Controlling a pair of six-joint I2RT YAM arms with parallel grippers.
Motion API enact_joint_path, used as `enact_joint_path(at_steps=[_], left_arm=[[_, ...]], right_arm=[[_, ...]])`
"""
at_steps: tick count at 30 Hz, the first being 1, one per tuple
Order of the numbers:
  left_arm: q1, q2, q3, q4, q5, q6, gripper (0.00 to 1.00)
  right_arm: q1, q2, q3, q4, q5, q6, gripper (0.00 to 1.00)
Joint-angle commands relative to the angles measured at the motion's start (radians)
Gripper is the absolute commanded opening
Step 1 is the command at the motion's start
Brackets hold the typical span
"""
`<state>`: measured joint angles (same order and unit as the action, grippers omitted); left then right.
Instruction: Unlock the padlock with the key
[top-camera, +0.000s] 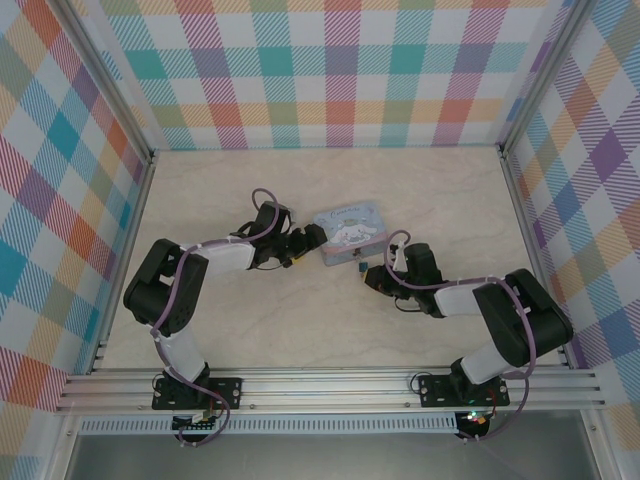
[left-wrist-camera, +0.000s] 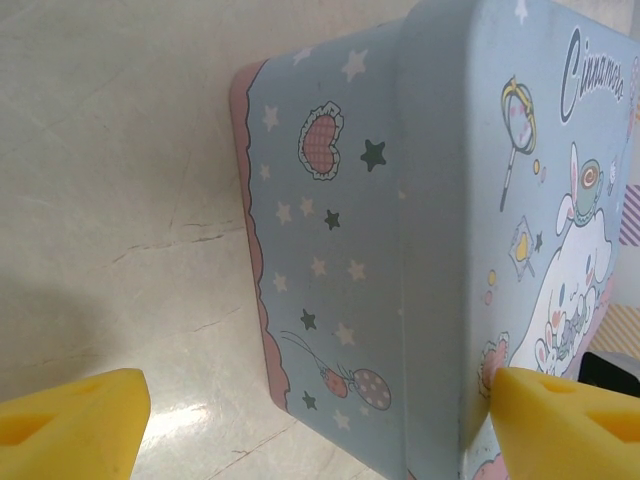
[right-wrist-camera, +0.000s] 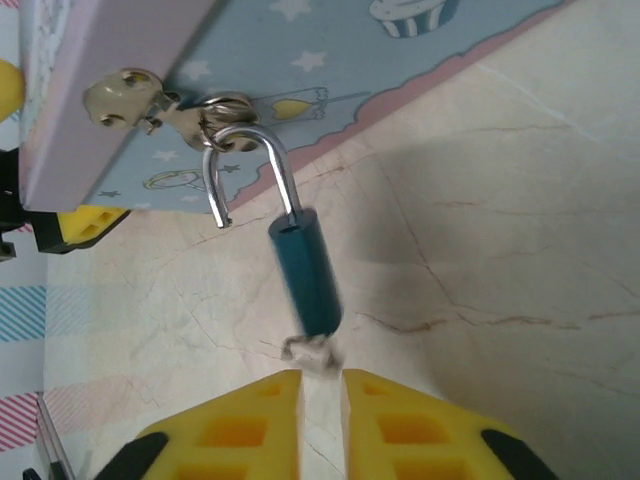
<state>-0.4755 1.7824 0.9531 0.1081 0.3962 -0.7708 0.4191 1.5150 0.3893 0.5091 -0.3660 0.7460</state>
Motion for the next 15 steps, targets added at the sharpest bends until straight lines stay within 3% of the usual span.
enact_joint_path(at_steps=[1,8,15], left_arm=[[-0.013,0.009,-0.015,-0.082,-0.044,-0.007,0.87],[-0.026,0.000,-0.019,-0.077,-0.046,-0.015,0.87],[-0.045,-0.002,-0.040,-0.039,-0.048,-0.051,0.86]], right_arm=[[-0.014,-0.052,-0.008,-0.079,0.014,-0.053,0.31],[-0.059,-0.166,-0.004,-0.214,0.016,-0.146,0.48],[-0.065,-0.106,-0.001,-0.018,-0.022,-0.101,0.47]])
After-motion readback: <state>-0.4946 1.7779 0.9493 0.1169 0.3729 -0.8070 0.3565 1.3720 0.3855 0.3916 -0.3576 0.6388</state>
